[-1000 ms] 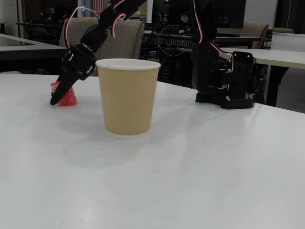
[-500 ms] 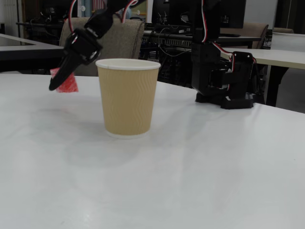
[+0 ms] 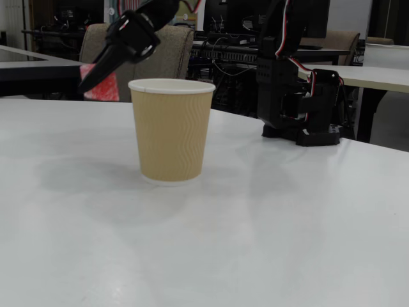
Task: Grasp a red cube and put it in the cup.
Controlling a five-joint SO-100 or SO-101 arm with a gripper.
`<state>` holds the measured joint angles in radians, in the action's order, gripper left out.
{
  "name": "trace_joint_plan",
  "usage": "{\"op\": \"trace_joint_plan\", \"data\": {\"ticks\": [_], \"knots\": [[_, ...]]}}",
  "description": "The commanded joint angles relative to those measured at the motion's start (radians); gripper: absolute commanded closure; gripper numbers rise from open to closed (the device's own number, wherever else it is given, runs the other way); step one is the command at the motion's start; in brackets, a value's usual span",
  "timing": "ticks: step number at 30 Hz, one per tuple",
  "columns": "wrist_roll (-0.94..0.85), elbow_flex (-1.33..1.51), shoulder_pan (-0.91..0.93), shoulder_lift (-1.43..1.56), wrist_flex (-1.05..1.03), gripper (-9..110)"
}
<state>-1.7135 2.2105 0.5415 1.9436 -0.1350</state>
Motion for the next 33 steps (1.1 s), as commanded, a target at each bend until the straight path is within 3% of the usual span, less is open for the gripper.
{"op": "trace_joint_plan", "data": {"ticks": [1,33], "knots": [[0.012,0.014,-0.026,0.144,-0.005,86],[0.029,0.313,-0.186,0.548,0.048,86]]}}
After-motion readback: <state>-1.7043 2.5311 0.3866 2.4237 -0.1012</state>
